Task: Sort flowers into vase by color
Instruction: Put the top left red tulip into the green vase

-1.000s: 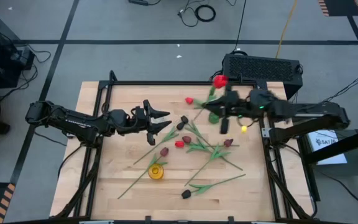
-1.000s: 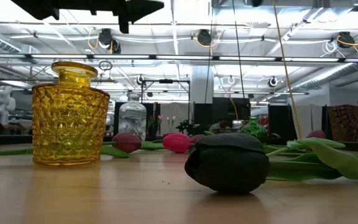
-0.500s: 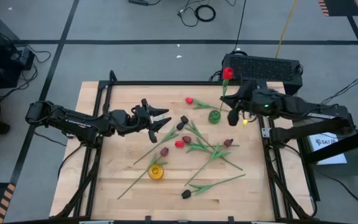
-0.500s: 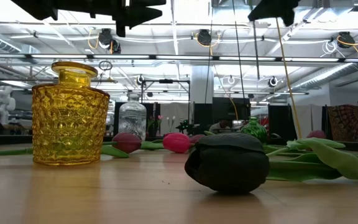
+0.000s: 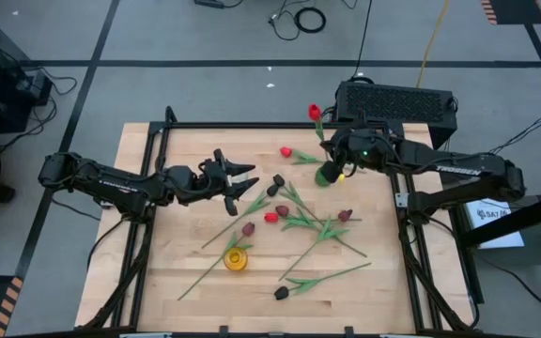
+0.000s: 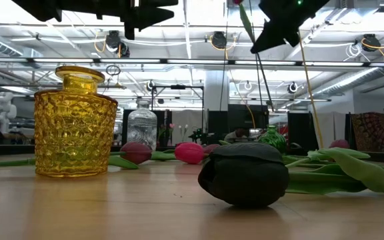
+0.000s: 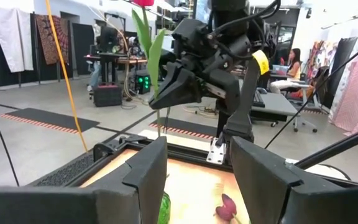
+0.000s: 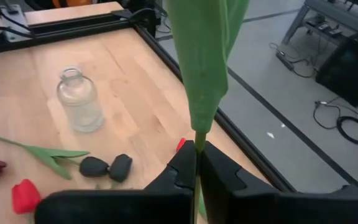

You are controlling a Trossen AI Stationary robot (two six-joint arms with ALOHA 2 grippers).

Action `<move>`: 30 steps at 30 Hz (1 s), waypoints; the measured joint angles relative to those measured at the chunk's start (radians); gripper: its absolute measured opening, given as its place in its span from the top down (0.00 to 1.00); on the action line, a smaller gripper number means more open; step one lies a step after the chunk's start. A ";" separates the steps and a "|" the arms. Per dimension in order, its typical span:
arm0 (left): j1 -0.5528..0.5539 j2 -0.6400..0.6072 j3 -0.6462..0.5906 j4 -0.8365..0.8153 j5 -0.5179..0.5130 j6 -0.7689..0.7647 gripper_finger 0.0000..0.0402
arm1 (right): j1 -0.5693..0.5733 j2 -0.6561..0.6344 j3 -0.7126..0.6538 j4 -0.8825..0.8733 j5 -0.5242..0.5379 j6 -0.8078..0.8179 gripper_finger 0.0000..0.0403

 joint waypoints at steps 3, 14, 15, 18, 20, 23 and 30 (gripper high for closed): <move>0.000 0.000 0.000 -0.004 0.000 0.000 0.55 | -0.014 0.006 0.000 0.001 0.000 -0.006 0.99; -0.014 0.000 0.000 -0.035 0.027 -0.001 0.55 | -0.022 0.074 0.000 0.003 -0.007 -0.006 0.99; -0.013 0.000 0.000 -0.035 0.027 -0.001 0.55 | -0.022 0.078 0.000 0.003 -0.008 -0.006 0.99; -0.013 0.000 0.000 -0.042 0.027 -0.001 0.55 | -0.022 0.088 0.000 0.003 -0.007 -0.006 0.99; -0.013 0.000 0.000 -0.047 0.027 0.000 0.55 | -0.022 0.093 0.000 0.003 -0.007 -0.006 0.99; -0.013 0.000 0.000 -0.047 0.027 0.000 0.55 | -0.021 0.094 0.000 0.011 -0.007 -0.006 0.99; -0.013 0.000 0.000 -0.047 0.027 0.000 0.55 | -0.021 0.094 0.000 0.010 -0.007 0.010 0.99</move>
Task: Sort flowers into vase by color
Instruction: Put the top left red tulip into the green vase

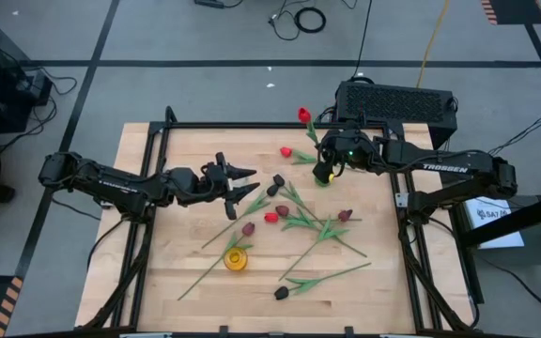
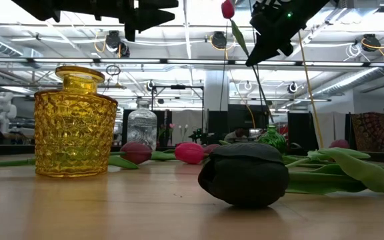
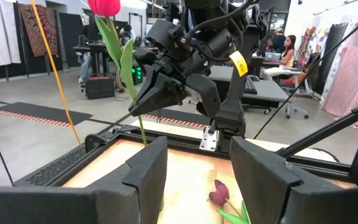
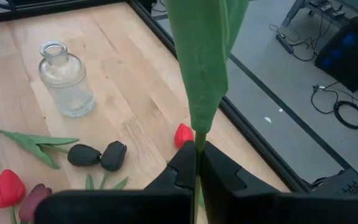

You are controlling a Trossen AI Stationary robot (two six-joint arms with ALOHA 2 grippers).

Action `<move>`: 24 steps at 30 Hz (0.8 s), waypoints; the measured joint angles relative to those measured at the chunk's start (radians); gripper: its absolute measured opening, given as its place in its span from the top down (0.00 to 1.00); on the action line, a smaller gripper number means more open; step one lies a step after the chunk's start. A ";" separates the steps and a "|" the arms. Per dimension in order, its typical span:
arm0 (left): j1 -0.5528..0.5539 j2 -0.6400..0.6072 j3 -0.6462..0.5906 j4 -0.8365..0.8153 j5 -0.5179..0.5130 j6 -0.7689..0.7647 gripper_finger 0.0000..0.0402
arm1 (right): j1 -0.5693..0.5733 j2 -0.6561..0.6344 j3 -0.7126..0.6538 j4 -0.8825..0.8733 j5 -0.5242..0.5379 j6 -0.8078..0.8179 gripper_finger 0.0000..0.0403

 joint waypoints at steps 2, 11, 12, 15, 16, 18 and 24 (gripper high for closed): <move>0.000 0.000 0.000 0.000 0.000 0.000 0.55 | 0.000 0.000 0.000 0.002 0.000 0.004 0.99; 0.000 0.000 0.000 0.000 0.000 0.000 0.55 | 0.000 0.007 0.000 0.008 0.000 0.005 0.99; 0.000 0.000 0.000 0.000 0.000 0.000 0.55 | 0.000 0.012 0.000 0.007 0.000 0.004 0.99; 0.000 0.000 0.000 0.000 0.000 0.000 0.55 | 0.000 0.029 0.000 0.007 0.000 0.005 0.99; 0.000 0.000 0.000 0.000 0.000 0.000 0.55 | 0.000 0.036 0.000 0.008 0.000 0.005 0.99; 0.000 0.000 0.000 0.000 0.000 0.000 0.55 | 0.000 0.055 0.000 0.006 0.004 0.005 0.99; 0.000 0.000 0.000 0.000 0.000 0.000 0.55 | 0.000 0.092 0.000 0.010 0.005 0.004 0.99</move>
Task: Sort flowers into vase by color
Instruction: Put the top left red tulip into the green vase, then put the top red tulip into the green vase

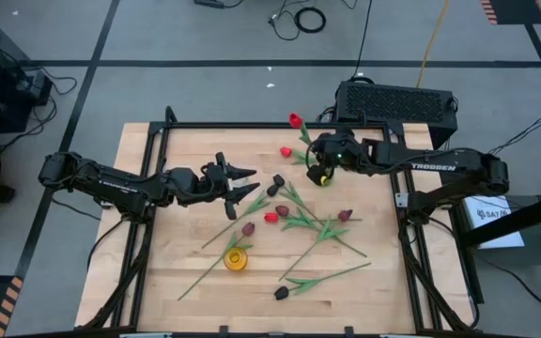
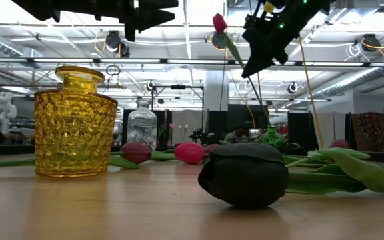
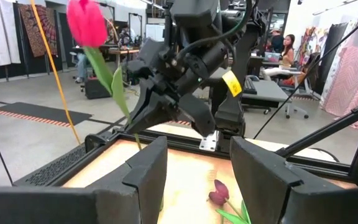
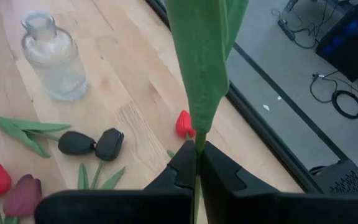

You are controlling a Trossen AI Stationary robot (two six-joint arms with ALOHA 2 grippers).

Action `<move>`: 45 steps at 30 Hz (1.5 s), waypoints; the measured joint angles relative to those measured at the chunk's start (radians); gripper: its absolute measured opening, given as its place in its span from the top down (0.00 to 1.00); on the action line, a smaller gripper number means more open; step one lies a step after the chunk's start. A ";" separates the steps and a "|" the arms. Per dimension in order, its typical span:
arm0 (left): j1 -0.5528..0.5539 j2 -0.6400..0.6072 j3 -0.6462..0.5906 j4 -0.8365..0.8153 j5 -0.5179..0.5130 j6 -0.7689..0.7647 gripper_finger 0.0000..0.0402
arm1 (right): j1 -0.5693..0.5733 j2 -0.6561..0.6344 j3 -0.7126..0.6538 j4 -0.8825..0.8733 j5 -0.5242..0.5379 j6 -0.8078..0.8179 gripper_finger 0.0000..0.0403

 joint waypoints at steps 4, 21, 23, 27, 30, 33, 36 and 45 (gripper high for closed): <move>0.000 0.000 0.000 0.000 0.000 0.000 0.55 | 0.000 0.011 0.000 -0.004 0.015 0.032 0.98; 0.000 0.000 0.000 -0.013 0.000 0.000 0.55 | 0.000 -0.025 0.000 -0.223 0.028 0.111 0.69; 0.000 0.000 0.000 -0.020 0.000 0.000 0.55 | 0.004 -0.052 0.000 -0.247 0.026 0.111 0.64; 0.000 0.000 0.000 -0.043 0.001 0.000 0.55 | 0.010 -0.125 0.000 -0.298 0.012 0.099 0.57; 0.000 0.000 0.000 -0.049 0.001 -0.001 0.55 | 0.010 -0.177 0.000 -0.373 -0.002 0.097 0.53; -0.005 0.000 0.000 -0.053 0.001 -0.001 0.55 | 0.010 -0.214 -0.001 -0.449 0.007 0.094 0.52; -0.013 0.000 0.000 -0.050 0.001 -0.001 0.55 | 0.010 -0.247 -0.051 -0.456 0.009 0.070 0.51; -0.015 0.000 0.000 -0.049 0.003 0.003 0.55 | -0.023 -0.281 -0.274 -0.307 -0.009 0.034 0.51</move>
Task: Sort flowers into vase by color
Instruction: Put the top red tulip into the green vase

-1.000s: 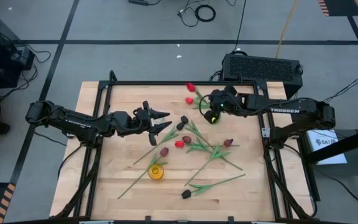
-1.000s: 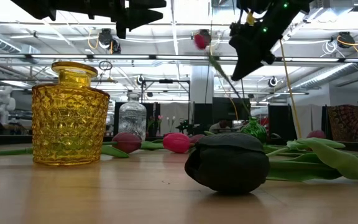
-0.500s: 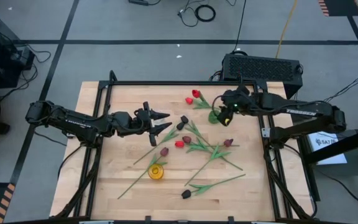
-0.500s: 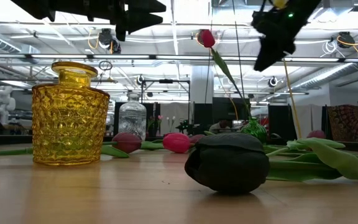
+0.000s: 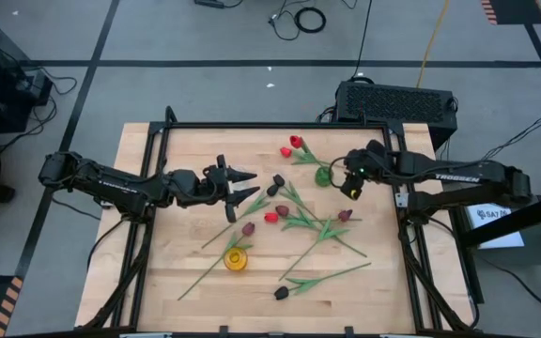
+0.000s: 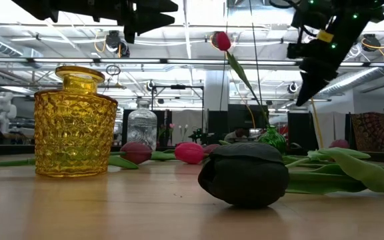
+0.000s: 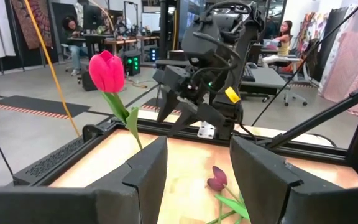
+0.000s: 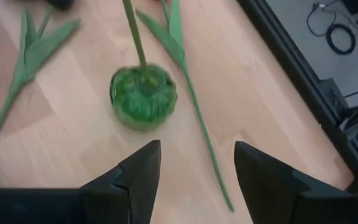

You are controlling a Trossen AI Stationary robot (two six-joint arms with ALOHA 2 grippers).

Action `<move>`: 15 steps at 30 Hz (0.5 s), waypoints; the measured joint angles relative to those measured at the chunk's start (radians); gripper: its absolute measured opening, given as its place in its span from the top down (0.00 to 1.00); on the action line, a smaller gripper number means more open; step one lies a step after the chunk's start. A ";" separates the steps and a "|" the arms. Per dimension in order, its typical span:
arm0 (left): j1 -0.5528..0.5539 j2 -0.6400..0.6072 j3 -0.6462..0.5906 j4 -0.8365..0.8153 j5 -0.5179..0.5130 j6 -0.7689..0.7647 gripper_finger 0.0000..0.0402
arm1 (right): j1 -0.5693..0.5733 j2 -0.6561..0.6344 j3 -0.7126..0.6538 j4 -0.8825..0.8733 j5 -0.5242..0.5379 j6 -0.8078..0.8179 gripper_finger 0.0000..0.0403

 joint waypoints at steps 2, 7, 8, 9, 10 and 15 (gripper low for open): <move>0.003 0.000 0.000 0.001 0.000 0.004 0.55 | -0.012 0.019 0.011 0.000 0.003 -0.018 0.51; 0.003 0.000 0.000 0.001 0.001 0.004 0.55 | -0.083 0.084 0.010 -0.005 -0.008 -0.047 0.51; 0.003 0.000 0.000 0.001 0.001 0.004 0.55 | -0.096 0.103 0.010 -0.001 -0.033 -0.053 0.51; 0.003 0.000 0.000 0.001 0.002 0.004 0.55 | -0.108 0.122 0.010 0.005 -0.051 -0.060 0.51; 0.003 0.000 0.000 0.001 0.002 0.004 0.55 | -0.120 0.142 0.010 0.008 -0.064 -0.064 0.51; 0.003 0.000 0.000 0.000 0.020 0.003 0.55 | -0.182 0.207 -0.007 0.050 -0.140 -0.113 0.51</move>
